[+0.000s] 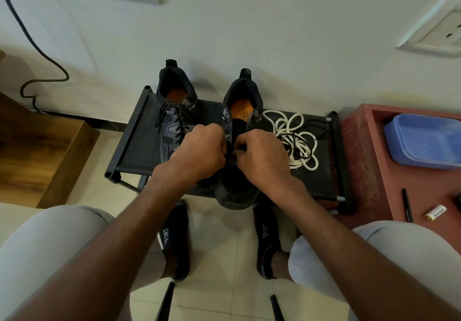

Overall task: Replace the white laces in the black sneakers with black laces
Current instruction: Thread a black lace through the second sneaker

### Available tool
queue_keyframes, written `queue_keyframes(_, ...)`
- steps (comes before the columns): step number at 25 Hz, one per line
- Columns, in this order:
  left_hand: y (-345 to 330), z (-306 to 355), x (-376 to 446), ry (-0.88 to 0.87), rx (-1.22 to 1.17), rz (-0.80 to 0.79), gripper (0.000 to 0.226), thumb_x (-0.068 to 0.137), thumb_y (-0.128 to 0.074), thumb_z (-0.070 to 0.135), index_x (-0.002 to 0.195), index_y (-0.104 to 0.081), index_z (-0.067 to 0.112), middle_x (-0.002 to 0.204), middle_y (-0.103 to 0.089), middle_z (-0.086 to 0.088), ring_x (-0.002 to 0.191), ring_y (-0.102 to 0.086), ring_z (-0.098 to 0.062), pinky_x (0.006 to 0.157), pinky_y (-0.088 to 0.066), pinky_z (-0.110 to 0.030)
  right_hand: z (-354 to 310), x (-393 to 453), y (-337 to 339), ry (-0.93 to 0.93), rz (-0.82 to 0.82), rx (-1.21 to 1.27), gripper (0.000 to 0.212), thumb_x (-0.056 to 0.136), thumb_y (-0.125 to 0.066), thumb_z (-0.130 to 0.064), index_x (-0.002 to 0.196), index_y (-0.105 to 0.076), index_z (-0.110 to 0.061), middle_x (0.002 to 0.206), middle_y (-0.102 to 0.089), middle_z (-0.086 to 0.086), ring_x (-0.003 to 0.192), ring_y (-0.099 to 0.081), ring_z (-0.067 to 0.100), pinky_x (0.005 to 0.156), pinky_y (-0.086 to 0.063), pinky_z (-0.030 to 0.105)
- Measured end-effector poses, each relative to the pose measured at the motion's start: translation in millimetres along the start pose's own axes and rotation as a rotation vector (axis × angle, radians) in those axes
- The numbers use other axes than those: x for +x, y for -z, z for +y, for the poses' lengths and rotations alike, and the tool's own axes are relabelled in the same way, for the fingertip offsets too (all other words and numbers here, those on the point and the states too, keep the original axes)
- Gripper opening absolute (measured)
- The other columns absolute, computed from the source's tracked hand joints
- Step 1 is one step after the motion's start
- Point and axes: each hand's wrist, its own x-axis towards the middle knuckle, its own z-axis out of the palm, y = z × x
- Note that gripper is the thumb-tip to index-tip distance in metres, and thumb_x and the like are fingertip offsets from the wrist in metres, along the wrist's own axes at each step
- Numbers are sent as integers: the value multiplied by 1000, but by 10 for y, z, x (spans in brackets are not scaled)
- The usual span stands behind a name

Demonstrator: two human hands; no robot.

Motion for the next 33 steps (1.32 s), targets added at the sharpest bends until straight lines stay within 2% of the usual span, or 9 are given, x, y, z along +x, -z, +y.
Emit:
queue_keyframes(4, -27, -12, 27, 36, -37, 55, 9, 88, -75, 11, 95, -70, 14, 94, -69, -5, 86, -66, -23, 78, -60, -42, 27, 57, 25, -76, -132, 206, 17, 95, -71, -18, 105, -81, -25, 94, -76, -6, 89, -70, 13, 75, -57, 28)
queue_keyframes(7, -26, -24, 31, 62, -107, 76, 17, 84, -82, 15, 94, -68, 18, 92, -67, 0, 86, -65, -19, 71, -55, -32, 59, 103, 106, -85, -240, 252, 21, 91, -72, -13, 107, -80, -23, 94, -74, -6, 92, -69, 12, 81, -58, 29)
queue_keyframes(9, -32, -9, 28, 66, -137, 87, 18, 82, -84, 15, 88, -68, 19, 87, -67, 2, 84, -65, -16, 68, -50, -28, 72, 112, 154, -83, -289, 260, 23, 89, -75, -12, 109, -80, -22, 84, -70, -8, 87, -67, 10, 77, -55, 26)
queue_keyframes(11, -41, -9, 31, 77, -166, 95, 16, 81, -85, 14, 86, -70, 19, 87, -69, 3, 85, -66, -15, 73, -56, -32, 58, 96, 142, -101, -268, 247, 23, 88, -76, -10, 109, -79, -20, 80, -68, -8, 82, -66, 10, 74, -56, 27)
queue_keyframes(15, -57, -36, 38, 86, -186, 84, 12, 85, -81, 11, 88, -73, 20, 90, -70, 4, 88, -68, -14, 82, -60, -34, -27, -10, 76, -62, -119, -39, 20, 90, -78, -26, 108, -73, -20, 105, -62, 0, 94, -62, 20, 74, -53, 34)
queue_keyframes(19, -59, -21, 41, 91, -163, 85, 13, 84, -83, 13, 84, -72, 20, 90, -71, 2, 89, -69, -16, 82, -60, -35, -69, -59, 104, 3, -100, -224, 27, 92, -76, -32, 113, -67, -18, 117, -53, 5, 106, -57, 25, 77, -48, 36)
queue_keyframes(27, -24, -21, 37, 73, -164, 93, 11, 82, -85, 18, 85, -75, 18, 83, -71, 3, 81, -68, -14, 75, -59, -33, 20, 73, -21, -163, -124, 233, 10, 87, -74, -13, 92, -81, -19, 94, -74, 3, 86, -69, 18, 77, -62, 39)
queue_keyframes(29, -5, -16, 27, 55, -198, 92, 13, 83, -85, 21, 83, -72, 20, 80, -70, 5, 77, -68, -13, 71, -58, -32, 34, 86, 9, -168, -168, 260, 9, 87, -76, -15, 95, -78, -19, 98, -73, 3, 88, -68, 18, 79, -61, 39)
queue_keyframes(33, 59, 77, -36, 32, -209, 125, 14, 87, -78, 14, 82, -66, 20, 81, -68, 2, 82, -69, -19, 71, -60, -35, 38, 26, 37, -35, -167, -76, 47, 87, -80, -32, 125, -53, -25, 125, -47, 4, 115, -48, 24, 89, -49, 39)
